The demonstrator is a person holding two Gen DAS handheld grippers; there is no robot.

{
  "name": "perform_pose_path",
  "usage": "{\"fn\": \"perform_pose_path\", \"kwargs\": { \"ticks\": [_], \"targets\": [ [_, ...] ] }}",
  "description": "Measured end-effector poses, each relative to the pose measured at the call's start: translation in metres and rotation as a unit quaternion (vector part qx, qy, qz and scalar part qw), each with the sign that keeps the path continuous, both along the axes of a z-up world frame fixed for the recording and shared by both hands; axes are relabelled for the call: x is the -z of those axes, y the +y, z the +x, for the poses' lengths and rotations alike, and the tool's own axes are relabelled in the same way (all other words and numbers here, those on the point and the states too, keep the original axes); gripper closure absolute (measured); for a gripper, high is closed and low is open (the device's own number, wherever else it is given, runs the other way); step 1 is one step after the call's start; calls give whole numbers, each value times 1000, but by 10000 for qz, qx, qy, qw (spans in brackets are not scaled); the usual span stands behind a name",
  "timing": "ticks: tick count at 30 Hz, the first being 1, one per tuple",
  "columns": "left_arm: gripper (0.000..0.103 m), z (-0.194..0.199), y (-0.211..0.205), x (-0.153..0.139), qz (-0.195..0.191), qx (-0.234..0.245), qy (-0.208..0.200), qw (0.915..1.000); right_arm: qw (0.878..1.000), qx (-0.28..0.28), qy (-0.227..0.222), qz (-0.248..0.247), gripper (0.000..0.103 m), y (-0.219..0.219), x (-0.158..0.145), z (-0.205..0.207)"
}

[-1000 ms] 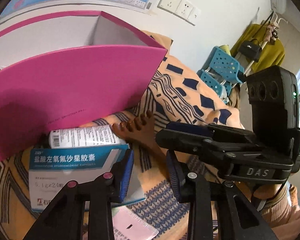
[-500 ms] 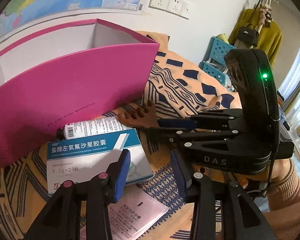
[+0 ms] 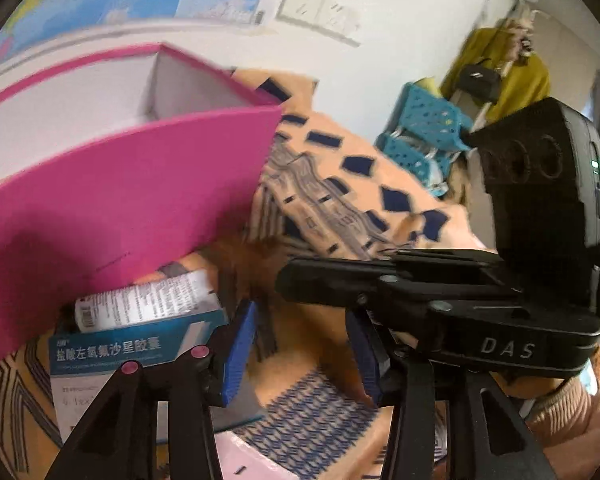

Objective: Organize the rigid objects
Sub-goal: 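Lift the back scratcher with the right gripper and carry it toward the magenta box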

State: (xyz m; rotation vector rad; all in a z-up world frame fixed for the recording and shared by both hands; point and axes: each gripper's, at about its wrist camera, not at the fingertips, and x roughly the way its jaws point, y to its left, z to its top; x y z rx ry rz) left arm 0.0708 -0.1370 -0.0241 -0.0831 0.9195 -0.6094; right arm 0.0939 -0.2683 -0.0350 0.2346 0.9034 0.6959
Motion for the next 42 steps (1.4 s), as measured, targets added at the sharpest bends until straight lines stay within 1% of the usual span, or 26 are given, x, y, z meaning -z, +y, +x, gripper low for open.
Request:
{"fn": "perform_pose_path", "kwargs": {
  "ticks": [1,3,4,5,6,10,13,14,16,20,21,22,23,25,26,28,30,34,36,37,39,40,42],
  "targets": [
    [56,0,2,2,21,-9,34,10000,9999,47,101,-95,95,-1,4,4],
    [56,-5,8,4,92,-54,11,9999,9992,104,126,-367,93,-1,10,6],
    [56,-8,10,3,122,-66,-19,9999,9986,117,140,-494,89,-2,13,6],
    [56,-10,12,2,142,-73,-29,9999,9980,155,151,-596,81,-3,16,7],
    [56,-12,14,2,150,-89,-44,9998,9975,190,169,-652,78,-5,18,7],
    [56,-12,14,3,137,-103,-3,9999,9965,273,90,-783,77,-8,19,3],
    [56,-12,8,3,162,-16,-41,9999,9955,179,291,-887,77,-5,28,3],
    [56,-13,6,4,194,-2,-55,9998,9950,168,298,-935,77,-3,30,3],
    [56,-12,6,4,253,-44,-82,9996,9941,164,199,-1057,77,2,28,1],
    [56,-12,14,3,90,-61,-5,9999,9910,131,-11,-1329,82,11,27,1],
    [56,-13,15,4,90,-47,15,9999,9912,128,-23,-1320,84,12,27,2],
    [55,-13,15,4,106,-32,18,9999,9923,134,2,-1229,88,10,27,2],
    [51,-14,13,3,116,-10,14,9999,9938,156,46,-1100,88,7,27,4],
    [51,-15,10,3,113,78,7,9999,9972,176,195,-697,88,-2,27,6],
    [48,-15,7,3,105,146,25,9998,9981,188,237,-530,88,-5,27,5],
    [44,-14,-1,5,73,315,69,9995,9989,211,297,-305,88,-13,25,4],
    [44,-11,-11,8,69,471,169,9987,9992,193,354,-74,88,-18,22,3],
    [44,-8,-27,14,107,632,223,9977,9992,135,357,72,88,-19,18,0],
    [48,-7,-29,15,95,601,226,9979,9992,63,384,100,88,-16,19,0],
    [60,-5,-29,15,96,576,230,9980,9992,2,395,91,88,-14,20,1],
    [64,-4,-28,14,143,486,217,9985,9992,-54,406,21,85,-10,22,2],
    [68,-4,-27,14,151,457,239,9986,9991,-83,414,-11,83,-9,23,3],
    [68,-4,-24,15,130,394,225,9989,9989,-165,450,-16,82,-6,24,6]
  ]
}}
